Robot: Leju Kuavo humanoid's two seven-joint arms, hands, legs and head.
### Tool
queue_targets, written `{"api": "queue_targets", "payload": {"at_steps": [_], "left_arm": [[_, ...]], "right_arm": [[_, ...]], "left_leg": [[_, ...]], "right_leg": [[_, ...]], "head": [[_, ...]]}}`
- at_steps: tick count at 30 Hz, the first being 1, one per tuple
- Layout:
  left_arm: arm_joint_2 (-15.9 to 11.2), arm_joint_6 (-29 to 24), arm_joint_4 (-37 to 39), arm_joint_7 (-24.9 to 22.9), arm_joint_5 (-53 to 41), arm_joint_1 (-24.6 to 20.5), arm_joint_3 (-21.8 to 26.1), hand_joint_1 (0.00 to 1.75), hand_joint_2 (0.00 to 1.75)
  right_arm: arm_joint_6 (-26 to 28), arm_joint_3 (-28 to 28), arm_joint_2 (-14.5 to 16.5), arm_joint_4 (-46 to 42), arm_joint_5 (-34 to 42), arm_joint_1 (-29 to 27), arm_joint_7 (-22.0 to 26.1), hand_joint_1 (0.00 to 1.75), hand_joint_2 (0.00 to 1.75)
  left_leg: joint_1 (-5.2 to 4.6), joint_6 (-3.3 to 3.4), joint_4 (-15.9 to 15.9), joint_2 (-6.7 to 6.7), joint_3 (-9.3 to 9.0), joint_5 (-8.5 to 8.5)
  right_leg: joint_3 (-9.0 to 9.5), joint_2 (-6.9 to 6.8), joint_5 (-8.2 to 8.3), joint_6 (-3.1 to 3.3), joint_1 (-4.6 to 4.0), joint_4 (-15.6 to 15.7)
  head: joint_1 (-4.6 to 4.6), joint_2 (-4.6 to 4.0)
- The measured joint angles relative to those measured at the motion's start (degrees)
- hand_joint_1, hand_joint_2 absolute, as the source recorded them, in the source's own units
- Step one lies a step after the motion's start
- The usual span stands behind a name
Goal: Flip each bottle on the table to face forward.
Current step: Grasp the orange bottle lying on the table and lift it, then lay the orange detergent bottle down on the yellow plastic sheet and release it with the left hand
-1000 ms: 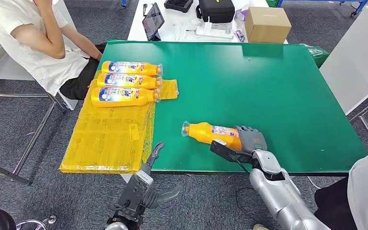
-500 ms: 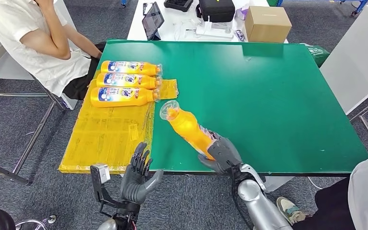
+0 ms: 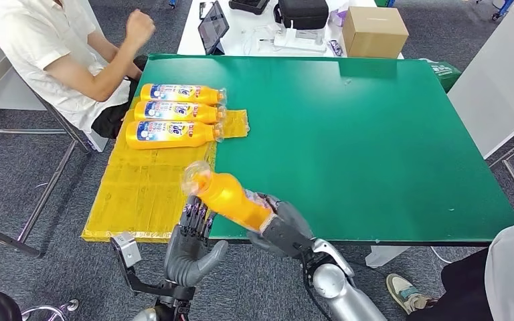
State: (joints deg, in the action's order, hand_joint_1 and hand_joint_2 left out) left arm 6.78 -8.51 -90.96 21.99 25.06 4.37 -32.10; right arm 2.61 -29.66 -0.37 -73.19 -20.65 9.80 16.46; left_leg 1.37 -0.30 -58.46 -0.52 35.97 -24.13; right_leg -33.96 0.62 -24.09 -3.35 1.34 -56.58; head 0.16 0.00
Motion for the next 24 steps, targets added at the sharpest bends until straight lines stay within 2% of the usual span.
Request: {"api": "queue_targets", "payload": {"at_steps": [7, 16, 24], "left_arm": [[0.4, -2.3, 0.2, 0.0, -0.1, -0.2, 0.2, 0.0, 1.75], [2.1, -9.7, 4.9, 0.1, -3.0, -2.9, 0.5, 0.0, 1.75], [3.0, -9.5, 8.9, -1.0, -1.1, -4.8, 0.5, 0.0, 1.75]], "right_arm": [[-2.0, -5.0, -0.2, 1.0, 0.0, 0.1, 0.0, 1.75, 1.75], [-2.3, -8.3, -0.7, -0.4, 1.4, 0.1, 0.6, 1.75, 1.75], [-2.0, -9.0, -1.1, -0.5, 1.6, 0.2, 0.6, 1.75, 1.75]], "left_leg": [[-0.02, 0.0, 0.0, 0.0, 0.03, 0.0], [-0.02, 0.0, 0.0, 0.0, 0.03, 0.0], [-0.03, 0.01, 0.0, -0.01, 0.04, 0.0]], "right_leg": [[-0.02, 0.0, 0.0, 0.0, 0.02, 0.0], [-0.02, 0.0, 0.01, 0.0, 0.01, 0.0], [-0.01, 0.0, 0.01, -0.01, 0.02, 0.0]], "head": [[0.01, 0.0], [0.01, 0.0], [0.02, 0.0]]}}
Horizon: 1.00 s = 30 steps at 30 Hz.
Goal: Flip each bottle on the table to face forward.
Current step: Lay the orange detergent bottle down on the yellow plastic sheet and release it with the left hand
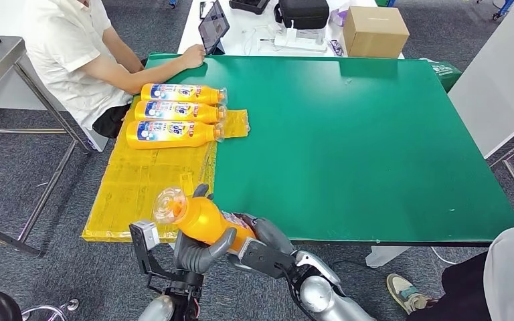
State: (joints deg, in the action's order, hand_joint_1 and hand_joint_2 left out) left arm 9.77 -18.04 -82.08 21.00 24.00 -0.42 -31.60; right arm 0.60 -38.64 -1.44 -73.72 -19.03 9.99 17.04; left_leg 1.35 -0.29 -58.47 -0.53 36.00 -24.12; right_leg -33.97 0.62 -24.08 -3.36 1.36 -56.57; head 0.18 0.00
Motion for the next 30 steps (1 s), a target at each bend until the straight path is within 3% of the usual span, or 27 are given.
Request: {"api": "queue_targets", "payload": {"at_steps": [3, 4, 5, 7, 8, 9, 12, 16, 30], "left_arm": [[0.2, 0.1, 0.4, 0.2, 0.0, -0.2, 0.0, 0.02, 1.75], [0.2, 0.3, 0.5, 0.5, 0.0, -0.3, 0.0, 0.27, 1.75], [0.2, 0.5, 0.5, 1.0, -0.1, -0.4, -0.1, 0.71, 1.75], [0.3, 1.3, 0.4, 1.9, -0.4, -0.6, -0.2, 1.57, 1.75], [0.3, 1.8, 0.2, 2.3, -0.6, -0.6, -0.3, 1.75, 1.75], [0.3, 2.5, 0.0, 2.6, -0.5, -0.7, -0.3, 1.75, 1.75], [0.2, 5.4, -1.2, 1.9, 1.6, -0.6, -0.3, 1.75, 1.75], [-0.3, 7.7, -2.4, 0.7, 3.8, -0.1, 0.1, 1.75, 1.75], [-0.6, 4.6, -3.8, 0.3, 6.1, 0.8, 2.9, 1.75, 1.75]], "right_arm": [[0.0, 0.0, 0.0, 0.0, 0.4, 0.0, 0.0, 1.75, 1.75], [-0.1, 0.0, 0.0, 0.0, 0.7, 0.0, 0.1, 1.75, 1.75], [-0.2, 0.0, 0.0, 0.0, 1.2, 0.0, 0.2, 1.39, 1.75], [-0.6, -0.1, 0.0, 0.0, 2.0, 0.1, 0.4, 0.52, 1.75], [-0.7, -0.2, 0.0, 0.0, 2.4, 0.3, 0.5, 0.08, 1.75], [-0.9, -0.3, -0.1, 0.0, 2.7, 0.4, 0.7, 0.0, 1.75], [-1.5, -0.5, -0.2, 0.0, 3.3, 0.7, 1.0, 0.0, 1.75], [-1.5, -0.6, -0.3, 0.1, 3.9, 0.6, 1.5, 0.0, 0.0], [7.0, 0.4, 2.6, 0.6, 3.1, -2.0, 3.4, 0.0, 0.0]], "left_leg": [[0.0, 0.0, 0.0, 0.0, 0.0, 0.0], [0.01, 0.0, 0.0, 0.0, 0.0, 0.0], [0.01, 0.0, 0.0, 0.0, 0.0, 0.0], [0.01, 0.0, 0.0, 0.0, 0.0, 0.0], [0.01, 0.0, 0.0, 0.0, 0.0, 0.0], [0.01, 0.0, 0.0, 0.0, 0.0, 0.0], [0.01, 0.0, 0.0, 0.0, 0.0, 0.0], [0.0, 0.0, 0.0, 0.0, 0.0, 0.0], [0.01, 0.0, 0.0, 0.01, 0.01, 0.0]], "right_leg": [[-0.01, 0.0, 0.0, 0.0, 0.0, 0.0], [-0.01, 0.0, 0.0, 0.0, 0.0, 0.0], [-0.01, 0.0, 0.0, 0.0, -0.01, 0.0], [0.0, 0.0, 0.0, 0.0, -0.01, 0.0], [0.0, 0.0, 0.0, 0.0, -0.01, 0.0], [0.0, 0.0, 0.0, 0.0, -0.01, 0.0], [0.0, 0.0, 0.0, 0.0, 0.0, 0.0], [-0.01, 0.01, 0.0, 0.0, 0.0, 0.0], [-0.01, 0.0, -0.01, 0.01, -0.01, 0.0]], "head": [[-0.01, 0.0], [-0.01, 0.0], [-0.01, 0.0], [-0.01, 0.0], [-0.01, 0.0], [0.0, 0.0], [0.01, 0.0], [-0.02, 0.0], [0.01, 0.0]]}}
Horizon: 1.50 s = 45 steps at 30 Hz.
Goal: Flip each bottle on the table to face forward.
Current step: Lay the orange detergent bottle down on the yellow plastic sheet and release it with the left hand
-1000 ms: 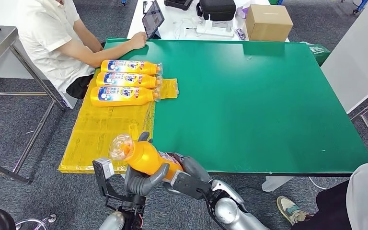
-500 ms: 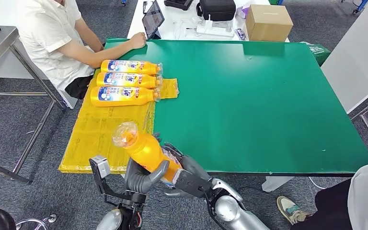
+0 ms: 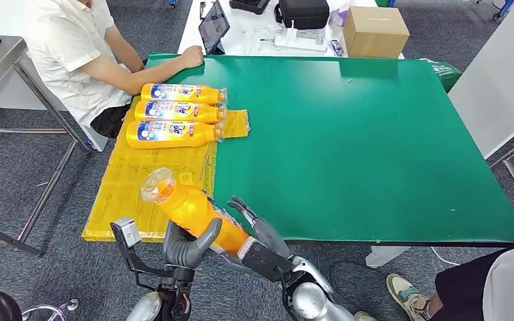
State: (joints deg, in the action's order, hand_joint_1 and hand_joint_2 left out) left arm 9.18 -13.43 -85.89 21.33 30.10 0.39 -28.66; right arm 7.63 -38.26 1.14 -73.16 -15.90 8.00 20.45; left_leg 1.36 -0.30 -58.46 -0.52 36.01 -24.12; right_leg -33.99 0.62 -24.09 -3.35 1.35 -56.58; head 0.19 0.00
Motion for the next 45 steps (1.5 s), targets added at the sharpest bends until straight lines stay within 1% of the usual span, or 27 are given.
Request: {"api": "queue_targets", "payload": {"at_steps": [3, 7, 8, 10, 14, 17, 18, 19, 21, 24, 27, 29, 31, 33, 35, 37, 40, 45], "left_arm": [[0.0, -2.5, 0.1, 0.0, -0.8, 0.0, 0.8, 1.75, 1.75], [-0.3, -13.1, 3.6, 1.4, -8.6, -1.5, 2.4, 1.75, 1.75], [-0.5, -14.6, 4.9, 2.0, -10.1, -2.0, 2.8, 1.75, 1.75], [-0.6, -15.6, 6.9, 2.7, -11.3, -2.8, 3.3, 1.75, 1.75], [-0.6, -15.7, 8.9, 3.1, -11.6, -3.9, 3.7, 1.74, 1.75], [-0.6, -15.8, 9.5, 3.3, -11.8, -4.3, 3.7, 1.64, 1.75], [-0.6, -16.1, 9.7, 3.3, -12.1, -4.5, 3.7, 1.65, 1.75], [-0.6, -16.6, 9.8, 3.2, -12.7, -4.6, 3.7, 1.7, 1.75], [-0.7, -17.4, 10.2, 2.9, -14.2, -4.6, 3.9, 1.75, 1.75], [-0.8, -17.6, 11.0, 2.4, -15.2, -5.0, 5.2, 1.75, 1.75], [-0.8, -19.6, 12.6, 3.0, -18.3, -6.4, 7.3, 1.75, 1.75], [-0.9, -22.3, 14.5, 3.2, -23.2, -8.0, 8.1, 1.75, 1.75], [-1.0, -24.6, 16.8, 2.9, -30.1, -10.0, 8.7, 1.75, 1.75], [-1.1, -25.9, 19.7, 1.5, -41.5, -12.2, 9.4, 1.75, 1.75], [-1.1, -26.0, 22.7, -1.1, -54.0, -14.6, 9.7, 1.75, 1.75], [-1.1, -25.4, 25.3, -4.3, -63.0, -17.0, 9.1, 1.75, 1.75], [-1.1, -22.7, 28.5, -9.3, -73.4, -20.0, 7.5, 1.75, 1.75], [-1.1, -16.8, 33.1, -15.0, -83.7, -24.4, 4.5, 1.75, 1.75]], "right_arm": [[2.5, 0.8, 0.4, 0.0, -0.4, -0.9, 1.1, 0.0, 0.0], [12.3, 4.3, 1.8, -2.0, 0.3, -4.7, 5.8, 0.0, 0.0], [13.9, 5.2, 2.0, -2.7, 0.5, -5.6, 6.6, 0.0, 0.0], [15.2, 6.7, 2.3, -4.1, 0.5, -7.0, 7.2, 0.0, 0.0], [15.4, 8.1, 2.8, -5.6, 0.5, -8.4, 7.3, 0.0, 0.0], [15.4, 8.6, 3.0, -6.0, 0.5, -8.8, 7.4, 0.0, 0.0], [15.7, 8.8, 3.1, -6.1, 0.6, -8.9, 7.6, 0.0, 0.0], [16.4, 9.1, 3.2, -6.3, 0.7, -9.2, 8.0, 0.0, 0.0], [19.2, 9.9, 3.7, -7.4, 1.5, -10.1, 9.6, 0.0, 0.0], [24.0, 11.6, 4.5, -10.4, 3.1, -12.2, 11.7, 0.0, 0.0], [28.3, 12.5, 5.1, -12.3, 1.5, -13.4, 13.2, 0.0, 0.0], [30.8, 12.7, 5.5, -12.4, 0.0, -13.6, 14.0, 0.0, 0.0], [31.8, 13.0, 6.0, -12.4, -0.8, -13.6, 14.8, 0.0, 0.0], [31.9, 13.1, 6.5, -12.4, -1.4, -13.5, 15.6, 0.0, 0.0], [31.3, 13.1, 6.9, -12.4, -1.9, -13.2, 15.9, 0.0, 0.0], [30.1, 13.2, 7.2, -12.4, -2.0, -12.7, 16.0, 0.0, 0.0], [27.6, 13.5, 7.6, -12.4, -1.9, -12.2, 16.3, 0.0, 0.0], [24.6, 14.8, 8.4, -12.2, -0.2, -11.8, 17.0, 0.0, 0.0]], "left_leg": [[0.0, 0.0, 0.0, 0.0, -0.01, 0.0], [0.0, 0.0, 0.0, -0.06, 0.0, 0.0], [0.01, -0.01, 0.0, -0.04, 0.0, 0.0], [0.01, -0.01, 0.0, -0.01, 0.0, -0.01], [0.0, -0.01, 0.0, -0.01, 0.0, -0.01], [0.0, 0.0, 0.0, -0.01, -0.01, 0.0], [0.0, 0.0, 0.0, -0.01, -0.02, 0.0], [0.0, 0.0, 0.0, -0.02, -0.02, 0.0], [0.0, 0.0, 0.0, -0.02, -0.03, 0.01], [0.0, -0.01, 0.0, -0.01, -0.04, 0.0], [0.01, -0.02, 0.0, 0.01, -0.06, 0.0], [0.02, -0.03, 0.0, 0.0, -0.06, 0.03], [0.02, -0.05, 0.0, 0.0, -0.07, 0.07], [0.02, -0.02, 0.0, 0.0, -0.07, 0.14], [0.02, 0.01, 0.0, -0.02, -0.06, 0.2], [0.01, 0.02, 0.0, -0.03, -0.06, 0.21], [-0.01, 0.02, 0.0, -0.02, -0.03, 0.21], [-0.01, 0.02, 0.0, -0.03, -0.01, 0.2]], "right_leg": [[-0.02, 0.0, 0.0, 0.0, 0.0, 0.0], [-0.02, -0.05, -0.01, 0.0, -0.01, 0.0], [-0.03, -0.04, -0.01, 0.0, -0.01, 0.0], [-0.04, -0.02, 0.0, 0.0, -0.01, 0.0], [-0.02, -0.02, -0.01, 0.0, 0.0, 0.0], [0.0, -0.02, 0.0, 0.0, 0.0, 0.0], [0.01, -0.02, 0.0, 0.0, 0.0, 0.0], [0.01, -0.03, 0.0, 0.0, 0.0, 0.0], [0.02, -0.03, 0.0, 0.0, 0.0, 0.0], [0.03, -0.02, 0.0, 0.0, -0.01, 0.0], [0.01, -0.02, 0.0, 0.01, -0.01, 0.0], [0.01, -0.02, 0.01, 0.02, -0.02, 0.0], [0.02, -0.02, 0.03, 0.03, -0.02, 0.0], [0.02, -0.03, 0.05, 0.03, -0.01, 0.0], [0.04, -0.04, 0.07, 0.01, -0.01, 0.0], [0.04, -0.04, 0.1, -0.02, 0.0, 0.0], [0.03, -0.04, 0.11, -0.04, 0.01, 0.0], [0.01, -0.04, 0.1, -0.04, 0.01, 0.0]], "head": [[-0.01, 0.0], [-0.01, 0.0], [-0.02, 0.0], [-0.01, 0.0], [-0.01, 0.0], [0.01, 0.0], [0.01, 0.0], [0.0, 0.0], [0.0, 0.0], [0.0, 0.0], [0.0, 0.0], [0.0, 0.0], [-0.01, 0.0], [-0.01, 0.0], [0.01, 0.0], [0.0, 0.0], [0.0, 0.0], [-0.01, 0.0]]}}
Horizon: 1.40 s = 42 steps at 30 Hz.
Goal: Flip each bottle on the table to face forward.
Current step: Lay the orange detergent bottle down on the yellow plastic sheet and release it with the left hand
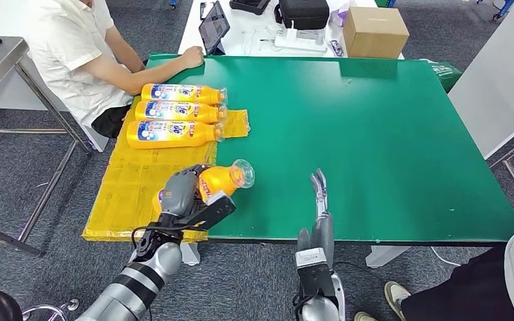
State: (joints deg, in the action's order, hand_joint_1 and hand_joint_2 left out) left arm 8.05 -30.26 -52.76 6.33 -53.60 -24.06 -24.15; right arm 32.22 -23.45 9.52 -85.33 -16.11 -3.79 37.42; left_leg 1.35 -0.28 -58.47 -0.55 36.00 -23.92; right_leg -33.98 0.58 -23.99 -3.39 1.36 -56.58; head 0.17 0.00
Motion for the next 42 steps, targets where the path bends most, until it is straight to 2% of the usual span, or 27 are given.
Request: {"api": "queue_targets", "payload": {"at_steps": [4, 7, 8, 9, 11, 13, 15, 17, 20, 22, 31, 39, 42], "left_arm": [[-0.1, 5.5, 5.4, -3.9, -7.9, -3.9, -3.1, 1.75, 1.75], [0.1, 12.2, 11.2, -6.6, -12.3, -7.7, -6.0, 1.74, 1.75], [0.1, 14.4, 13.2, -7.4, -13.1, -9.0, -6.9, 1.67, 1.75], [0.2, 15.9, 14.9, -7.9, -13.6, -10.2, -7.7, 1.57, 1.75], [0.5, 18.2, 18.1, -9.3, -14.9, -12.1, -9.1, 0.89, 1.75], [0.8, 20.6, 21.2, -12.0, -17.2, -13.8, -10.5, 0.61, 1.75], [1.2, 23.9, 24.3, -15.4, -19.4, -15.8, -11.8, 0.82, 1.75], [1.5, 27.0, 26.7, -17.9, -19.8, -17.5, -12.4, 0.61, 1.75], [1.8, 29.2, 29.5, -20.2, -18.4, -19.3, -12.2, 0.13, 1.75], [1.9, 29.9, 31.0, -21.0, -17.0, -20.2, -11.5, 0.0, 1.75], [1.8, 29.9, 33.9, -22.4, -13.6, -21.9, -7.4, 0.0, 1.75], [1.8, 31.0, 34.6, -20.3, -9.9, -22.7, -3.3, 0.0, 1.75], [2.0, 31.3, 34.8, -16.9, -7.4, -23.1, -1.4, 0.0, 1.75]], "right_arm": [[-1.5, 1.0, 0.6, 0.7, 0.8, 0.0, 0.9, 0.0, 0.0], [-2.3, 1.7, 0.9, 1.4, 1.1, 0.1, 1.3, 0.0, 0.0], [-2.5, 2.0, 1.0, 1.7, 1.3, 0.2, 1.4, 0.0, 0.0], [-2.7, 2.2, 1.1, 1.9, 1.4, 0.3, 1.4, 0.0, 0.0], [-3.1, 2.7, 1.3, 2.5, 1.6, 0.5, 1.6, 0.0, 0.0], [-3.6, 3.1, 1.6, 3.1, 1.7, 0.8, 1.7, 0.0, 0.0], [-4.2, 3.4, 2.0, 4.2, 1.8, 1.4, 1.7, 0.0, 0.0], [-4.8, 3.6, 2.5, 5.7, 1.9, 2.4, 1.7, 0.0, 0.0], [-5.2, 3.7, 3.1, 8.0, 1.9, 3.4, 1.8, 0.0, 0.0], [-5.2, 3.8, 3.4, 9.3, 1.9, 3.9, 1.9, 0.0, 0.0], [-5.2, 4.2, 4.0, 12.1, 1.7, 4.3, 1.9, 0.0, 0.0], [-4.6, 4.3, 4.3, 13.5, 1.6, 4.6, 1.9, 0.0, 0.0], [-4.2, 4.3, 4.3, 14.0, 1.6, 4.8, 2.0, 0.0, 0.0]], "left_leg": [[0.01, 0.0, 0.0, 0.0, 0.0, 0.0], [0.01, 0.0, 0.0, 0.0, -0.01, 0.0], [0.01, 0.0, 0.0, 0.01, -0.02, 0.0], [0.01, 0.0, 0.0, 0.02, -0.03, 0.0], [0.01, 0.0, 0.0, 0.05, -0.06, 0.0], [0.01, 0.0, 0.0, 0.04, -0.08, 0.0], [0.02, 0.0, 0.0, 0.02, -0.15, 0.0], [0.03, -0.02, 0.0, 0.04, -0.28, -0.01], [0.03, -0.04, 0.0, 0.07, -0.48, -0.04], [0.03, -0.04, 0.0, 0.06, -0.54, -0.04], [0.03, -0.04, 0.0, 0.02, -0.61, -0.03], [0.03, -0.04, 0.0, 0.03, -0.63, -0.03], [0.03, -0.04, 0.0, 0.03, -0.63, -0.03]], "right_leg": [[-0.02, 0.01, 0.0, 0.0, -0.01, 0.0], [0.01, 0.01, 0.0, 0.0, -0.01, 0.0], [0.03, 0.01, 0.0, 0.0, -0.01, 0.0], [0.05, 0.01, 0.01, 0.01, -0.01, 0.0], [0.05, 0.02, 0.03, 0.03, -0.01, 0.0], [0.07, 0.02, 0.04, 0.05, -0.01, 0.0], [0.17, 0.01, 0.04, 0.05, -0.02, 0.0], [0.3, 0.02, 0.04, 0.06, -0.03, 0.0], [0.46, 0.05, 0.03, 0.07, -0.04, 0.0], [0.52, 0.04, 0.03, 0.07, -0.05, 0.0], [0.64, 0.04, 0.03, 0.07, -0.04, 0.0], [0.62, 0.04, 0.03, 0.07, -0.04, 0.0], [0.62, 0.04, 0.03, 0.07, -0.04, 0.0]], "head": [[0.0, 0.0], [0.01, 0.0], [0.02, 0.0], [0.02, 0.0], [0.02, 0.0], [0.01, 0.0], [0.02, 0.0], [0.03, 0.0], [0.02, 0.0], [0.02, 0.0], [0.02, 0.0], [0.02, 0.0], [0.02, 0.0]]}}
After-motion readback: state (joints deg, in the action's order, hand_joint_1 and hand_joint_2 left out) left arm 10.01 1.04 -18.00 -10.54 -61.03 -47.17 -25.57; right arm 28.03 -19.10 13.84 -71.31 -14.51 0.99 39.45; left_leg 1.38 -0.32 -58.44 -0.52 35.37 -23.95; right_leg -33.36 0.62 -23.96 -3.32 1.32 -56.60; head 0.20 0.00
